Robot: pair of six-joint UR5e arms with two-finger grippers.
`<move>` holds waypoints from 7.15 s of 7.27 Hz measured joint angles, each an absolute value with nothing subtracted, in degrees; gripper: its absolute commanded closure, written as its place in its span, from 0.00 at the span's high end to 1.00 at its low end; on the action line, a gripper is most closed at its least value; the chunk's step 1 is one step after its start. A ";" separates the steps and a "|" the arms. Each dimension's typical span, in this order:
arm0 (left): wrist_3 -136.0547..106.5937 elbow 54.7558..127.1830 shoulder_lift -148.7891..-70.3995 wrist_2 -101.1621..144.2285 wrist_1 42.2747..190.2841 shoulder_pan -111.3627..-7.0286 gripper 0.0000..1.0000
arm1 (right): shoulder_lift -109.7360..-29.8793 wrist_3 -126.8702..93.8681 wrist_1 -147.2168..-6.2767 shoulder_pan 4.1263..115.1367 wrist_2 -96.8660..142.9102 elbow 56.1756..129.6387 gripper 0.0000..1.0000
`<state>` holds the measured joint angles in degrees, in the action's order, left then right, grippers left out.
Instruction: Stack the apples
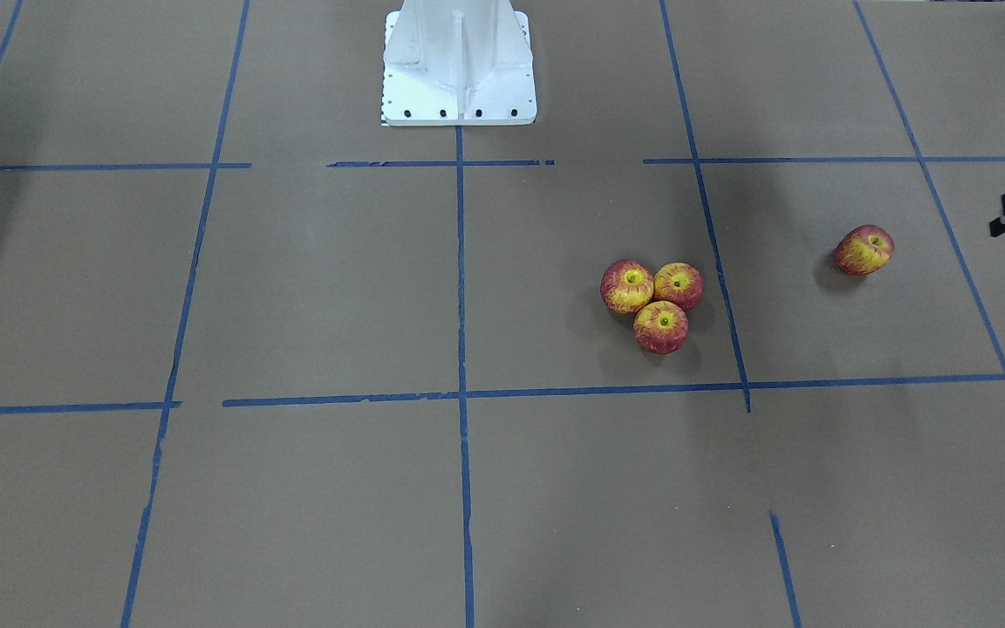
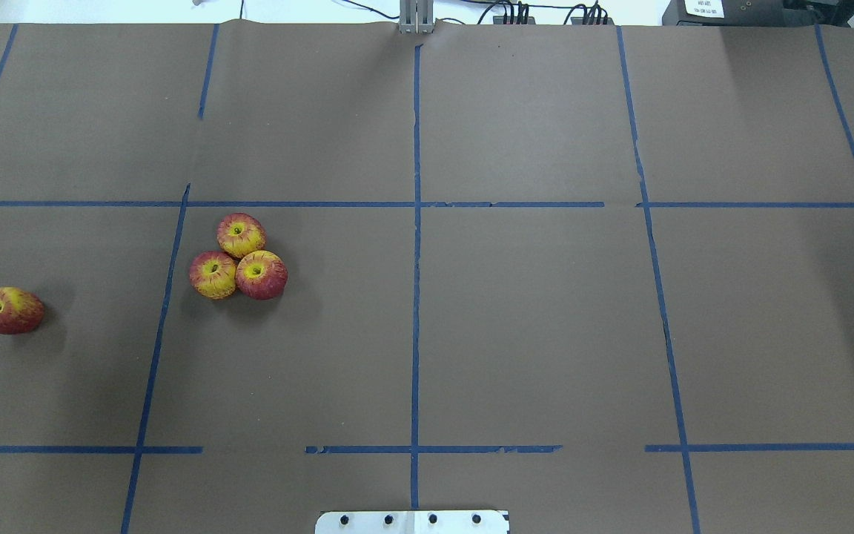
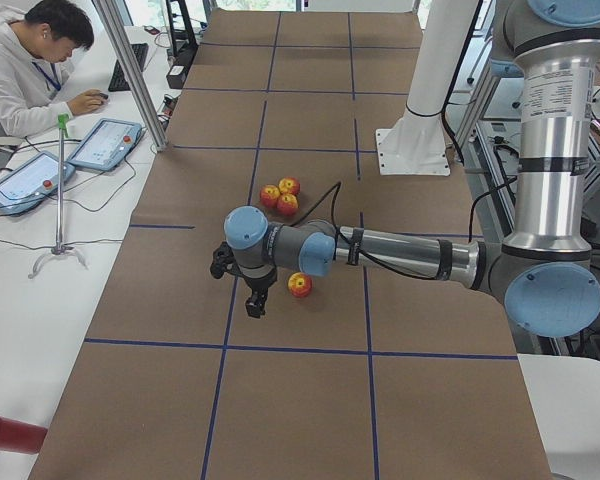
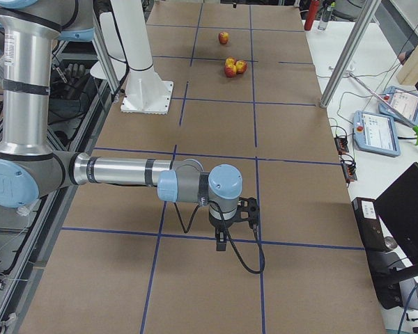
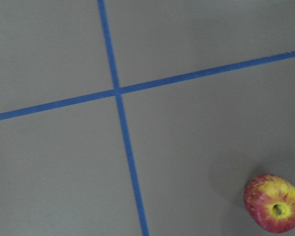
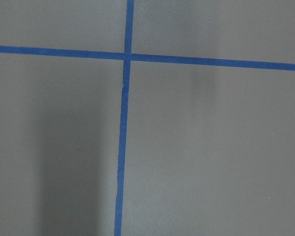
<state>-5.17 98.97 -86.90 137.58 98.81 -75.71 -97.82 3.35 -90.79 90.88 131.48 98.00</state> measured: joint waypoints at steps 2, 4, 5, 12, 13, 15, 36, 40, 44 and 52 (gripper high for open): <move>-16.21 99.13 -83.03 133.65 113.35 -68.80 1.00 | -97.82 3.39 -90.79 90.88 131.48 98.00 1.00; -24.37 96.73 -82.05 130.56 121.81 -61.89 1.00 | -97.82 3.42 -90.79 90.88 131.48 98.00 1.00; -25.84 95.98 -81.96 130.14 123.52 -60.28 1.00 | -97.82 3.43 -90.79 90.88 131.48 98.00 1.00; -26.63 93.88 -83.01 130.09 124.61 -56.17 1.00 | -97.82 3.41 -90.79 90.88 131.48 98.00 1.00; -26.63 93.69 -83.23 130.14 124.60 -55.76 1.00 | -97.82 3.39 -90.79 90.88 131.48 98.00 1.00; -26.69 93.37 -83.64 130.32 124.61 -55.42 0.97 | -97.82 3.42 -90.79 90.88 131.49 98.00 1.00; -57.19 97.24 -109.63 124.19 123.51 -45.35 0.00 | -97.82 3.42 -90.79 90.88 131.48 98.00 1.00; -56.81 96.91 -108.68 122.01 123.51 -44.27 0.00 | -97.82 3.39 -90.79 90.88 131.48 98.00 1.00; -56.54 96.89 -107.50 121.92 123.57 -44.19 0.94 | -97.82 3.39 -90.79 90.88 131.48 98.00 1.00; -55.28 100.29 -105.99 122.64 123.52 -47.49 0.98 | -97.82 3.37 -90.79 90.88 131.48 98.00 1.00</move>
